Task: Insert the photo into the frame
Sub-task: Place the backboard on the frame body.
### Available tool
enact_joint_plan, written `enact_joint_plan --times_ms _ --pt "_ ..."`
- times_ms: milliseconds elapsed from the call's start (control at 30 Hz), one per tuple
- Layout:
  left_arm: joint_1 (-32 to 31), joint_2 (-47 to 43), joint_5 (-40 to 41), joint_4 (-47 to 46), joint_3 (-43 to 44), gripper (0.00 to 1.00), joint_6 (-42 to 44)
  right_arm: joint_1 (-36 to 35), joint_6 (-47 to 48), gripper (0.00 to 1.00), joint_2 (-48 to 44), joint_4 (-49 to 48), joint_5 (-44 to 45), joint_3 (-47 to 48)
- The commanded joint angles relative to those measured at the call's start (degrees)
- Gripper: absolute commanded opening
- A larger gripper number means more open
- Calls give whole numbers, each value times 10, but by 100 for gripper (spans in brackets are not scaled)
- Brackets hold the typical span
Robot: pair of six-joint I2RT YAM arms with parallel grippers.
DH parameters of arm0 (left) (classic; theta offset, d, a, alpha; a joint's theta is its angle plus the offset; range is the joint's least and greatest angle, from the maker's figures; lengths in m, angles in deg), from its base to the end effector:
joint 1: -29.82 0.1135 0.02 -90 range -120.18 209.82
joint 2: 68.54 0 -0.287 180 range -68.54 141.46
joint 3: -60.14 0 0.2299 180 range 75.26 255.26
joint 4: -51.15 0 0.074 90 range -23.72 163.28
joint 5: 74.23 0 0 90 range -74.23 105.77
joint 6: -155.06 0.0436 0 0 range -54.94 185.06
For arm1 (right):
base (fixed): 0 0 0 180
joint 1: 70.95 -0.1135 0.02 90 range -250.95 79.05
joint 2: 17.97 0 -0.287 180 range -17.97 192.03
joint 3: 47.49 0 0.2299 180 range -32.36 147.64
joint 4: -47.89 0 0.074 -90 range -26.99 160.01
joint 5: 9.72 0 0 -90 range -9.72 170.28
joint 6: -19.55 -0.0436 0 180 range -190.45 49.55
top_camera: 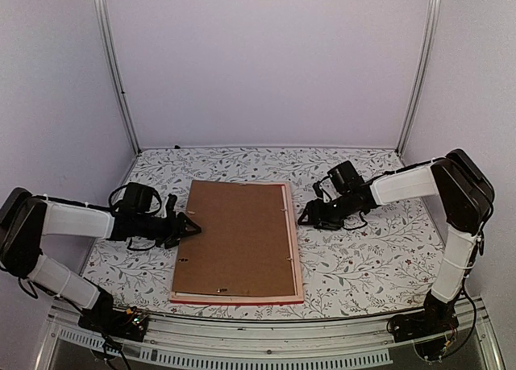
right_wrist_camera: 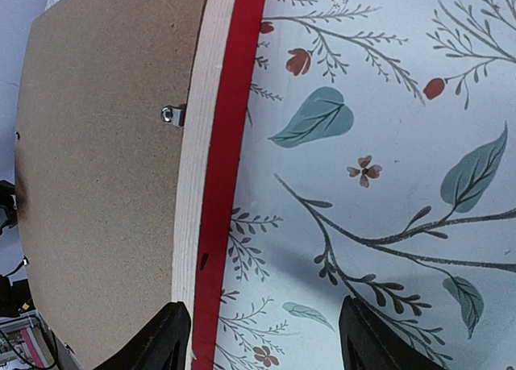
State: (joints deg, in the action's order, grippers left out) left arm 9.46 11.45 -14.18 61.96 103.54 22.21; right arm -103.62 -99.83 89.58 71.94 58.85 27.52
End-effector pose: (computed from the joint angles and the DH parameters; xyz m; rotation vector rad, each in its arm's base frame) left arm 0.2084 -0.1006 0.1768 -0.2368 2.5564 -1.1035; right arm 0.2973 0.2096 0.1678 -0.2311 2.6978 0.8565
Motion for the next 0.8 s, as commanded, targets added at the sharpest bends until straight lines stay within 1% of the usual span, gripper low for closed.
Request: enact_joint_plan --times_ms 0,100,233,433,500,600,767 --pt "-4 -16 -5 -19 6 56 4 -15 -7 67 33 52 7 1" --pt "-3 -22 -10 -21 3 48 2 -28 -8 68 25 69 22 10" --pt "3 -33 -18 -38 -6 37 -3 -49 -5 68 -1 99 63 23" --pt "19 -36 -54 -51 -6 21 -4 -55 -13 68 10 109 71 36" --pt "24 -41 -71 -57 -6 15 -7 -55 -14 68 16 108 71 43" --pt "29 -47 -101 -72 -5 1 -20 -55 -16 68 25 106 71 50" --pt "38 -68 -151 -93 1 0 -49 -55 -22 68 27 103 71 55"
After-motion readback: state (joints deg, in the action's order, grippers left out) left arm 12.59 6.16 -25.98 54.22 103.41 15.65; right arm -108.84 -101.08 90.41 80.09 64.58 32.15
